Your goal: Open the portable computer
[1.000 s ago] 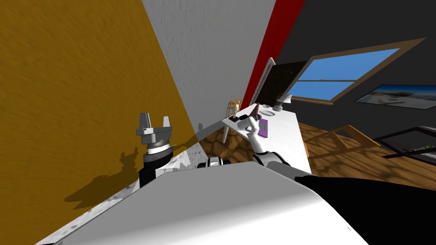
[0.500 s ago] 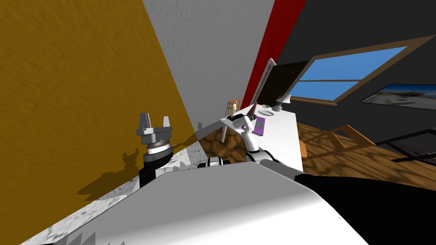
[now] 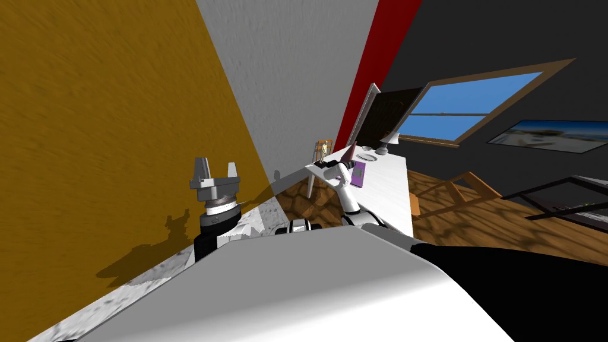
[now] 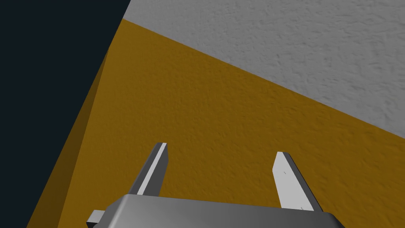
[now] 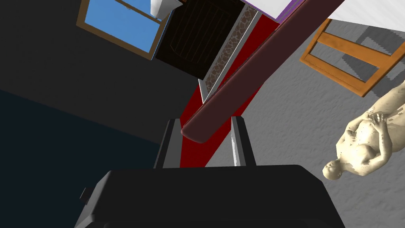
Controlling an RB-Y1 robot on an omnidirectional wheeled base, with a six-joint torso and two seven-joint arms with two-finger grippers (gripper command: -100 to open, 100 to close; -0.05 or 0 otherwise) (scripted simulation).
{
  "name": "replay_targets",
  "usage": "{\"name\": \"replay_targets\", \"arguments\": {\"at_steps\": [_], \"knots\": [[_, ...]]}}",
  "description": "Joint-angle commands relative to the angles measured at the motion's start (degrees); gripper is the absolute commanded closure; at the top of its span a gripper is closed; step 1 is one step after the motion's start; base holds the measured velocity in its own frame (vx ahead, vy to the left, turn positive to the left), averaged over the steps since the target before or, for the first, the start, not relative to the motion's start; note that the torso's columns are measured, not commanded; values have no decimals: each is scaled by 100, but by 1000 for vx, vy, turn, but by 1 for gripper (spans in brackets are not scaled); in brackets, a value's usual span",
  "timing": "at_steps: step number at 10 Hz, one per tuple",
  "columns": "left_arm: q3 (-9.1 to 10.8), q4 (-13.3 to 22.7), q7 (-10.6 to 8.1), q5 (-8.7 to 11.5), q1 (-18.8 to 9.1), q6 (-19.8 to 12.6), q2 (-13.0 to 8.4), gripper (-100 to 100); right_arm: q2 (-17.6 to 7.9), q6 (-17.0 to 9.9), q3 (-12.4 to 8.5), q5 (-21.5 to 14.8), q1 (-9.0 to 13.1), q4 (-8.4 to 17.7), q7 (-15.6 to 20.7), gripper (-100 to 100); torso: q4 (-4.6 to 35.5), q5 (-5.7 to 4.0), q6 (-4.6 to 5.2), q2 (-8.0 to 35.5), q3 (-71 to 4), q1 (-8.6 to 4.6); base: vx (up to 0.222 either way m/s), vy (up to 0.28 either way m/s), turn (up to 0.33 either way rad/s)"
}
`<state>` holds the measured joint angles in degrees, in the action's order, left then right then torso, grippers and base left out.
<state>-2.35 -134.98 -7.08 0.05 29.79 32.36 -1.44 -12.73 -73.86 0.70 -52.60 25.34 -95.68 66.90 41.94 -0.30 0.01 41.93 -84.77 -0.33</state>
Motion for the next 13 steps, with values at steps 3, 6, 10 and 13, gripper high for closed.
{"name": "replay_targets", "arguments": {"at_steps": [3,6,10,13], "knots": [[0,0,0,0,0,0,0,0,166,365,-17,-82,-90,260,-685,100,-7,-4,-2,-10,-6,-3,-29,-20,-43],[0,0,0,0,0,0,0,0,227,511,-22,-120,-118,343,-1055,100,-19,-9,-10,-30,-18,-7,-34,-21,-35],[0,0,0,0,0,0,0,0,349,803,-33,-196,-176,510,-1603,100,-25,-8,-22,-45,-28,-1,-32,-20,-40],[0,0,0,0,0,0,0,0,470,1094,-43,-272,-233,676,-2087,100,-30,-11,-23,-52,-32,-1,-29,-22,-42]]}}
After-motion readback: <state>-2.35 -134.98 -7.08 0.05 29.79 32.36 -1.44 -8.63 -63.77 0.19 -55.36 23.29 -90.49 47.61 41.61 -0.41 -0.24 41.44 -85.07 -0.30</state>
